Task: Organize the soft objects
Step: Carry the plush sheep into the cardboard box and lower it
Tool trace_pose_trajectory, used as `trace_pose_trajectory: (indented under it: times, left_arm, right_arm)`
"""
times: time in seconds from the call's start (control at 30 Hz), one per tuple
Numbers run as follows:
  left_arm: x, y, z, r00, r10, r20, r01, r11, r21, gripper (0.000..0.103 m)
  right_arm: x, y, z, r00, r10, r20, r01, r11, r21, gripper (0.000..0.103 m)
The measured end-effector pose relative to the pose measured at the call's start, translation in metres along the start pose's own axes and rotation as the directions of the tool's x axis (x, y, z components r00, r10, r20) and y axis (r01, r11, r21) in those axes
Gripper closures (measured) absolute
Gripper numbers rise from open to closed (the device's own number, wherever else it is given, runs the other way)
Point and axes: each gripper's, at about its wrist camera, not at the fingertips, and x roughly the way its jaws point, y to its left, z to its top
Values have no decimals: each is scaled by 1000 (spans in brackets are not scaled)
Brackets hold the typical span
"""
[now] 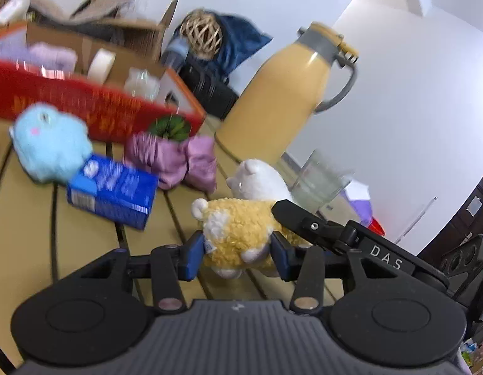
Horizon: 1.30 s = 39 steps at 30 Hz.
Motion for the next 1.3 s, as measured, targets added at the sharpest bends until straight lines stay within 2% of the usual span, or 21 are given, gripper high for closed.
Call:
trace_pose_trajectory:
  times: [0.17, 0.33, 0.43, 0.57, 0.63, 0.67, 0.7, 0.77, 0.83, 0.97, 1.07, 1.1, 1.17, 1.2, 1.3]
  left_arm:
    - [-25, -5, 28, 996, 27, 79, -30, 999, 31, 57]
    - [-19, 18, 94, 993, 51, 107, -50, 999, -15, 57]
    - [4, 40, 132, 992, 70, 102, -65, 997, -51, 57]
    - [52, 77, 159, 992, 107, 62, -102, 991, -82, 56]
    - [69, 93, 157, 985, 173, 15, -169, 976, -139, 59]
    - [74, 97, 156, 981, 192, 14, -189, 972, -137, 59]
    - [78, 100, 155, 976, 215, 22, -210, 968, -136, 59]
    - [78, 102, 153, 974, 224, 35, -219, 969, -118, 59]
    - [75, 102, 152, 972, 233, 36, -228, 968, -109, 58]
    - [52, 99, 151, 961, 267, 66, -261, 961, -86, 58]
    - [16, 84, 146, 938, 323, 128, -324, 946, -13, 54]
    - [-4, 80, 140, 926, 341, 162, -347, 938, 8, 45]
    - [-42, 77, 120, 904, 375, 204, -386, 922, 15, 39]
    - [-63, 77, 107, 899, 384, 211, -394, 919, 10, 38]
    - [-120, 71, 76, 881, 427, 202, -435, 901, -6, 35]
  right_arm:
    - [3, 28, 25, 998, 66, 18, -66, 997, -26, 56]
    - [60, 53, 77, 991, 133, -29, -134, 990, -41, 57]
    - [105, 66, 101, 990, 129, -58, -132, 989, -60, 57]
    - [174, 67, 122, 989, 64, -135, -72, 996, -55, 56]
    - [203, 72, 117, 984, -2, -178, -25, 989, -148, 57]
    - [214, 72, 111, 982, -42, -182, 8, 983, -182, 58]
    - [226, 73, 105, 977, -91, -194, 44, 972, -232, 66]
    - [237, 73, 92, 970, -145, -196, 81, 950, -302, 75]
    - [238, 77, 86, 969, -158, -191, 83, 934, -349, 79]
    - [215, 87, 94, 975, -148, -167, 79, 929, -360, 75]
    - [182, 96, 112, 984, -103, -147, 47, 939, -340, 75]
    - [167, 99, 119, 986, -87, -141, 35, 940, -340, 75]
    - [135, 105, 128, 989, -60, -134, 6, 928, -374, 68]
    - [116, 108, 130, 990, -44, -134, -12, 919, -395, 61]
    - [74, 113, 129, 990, -5, -142, -57, 899, -434, 51]
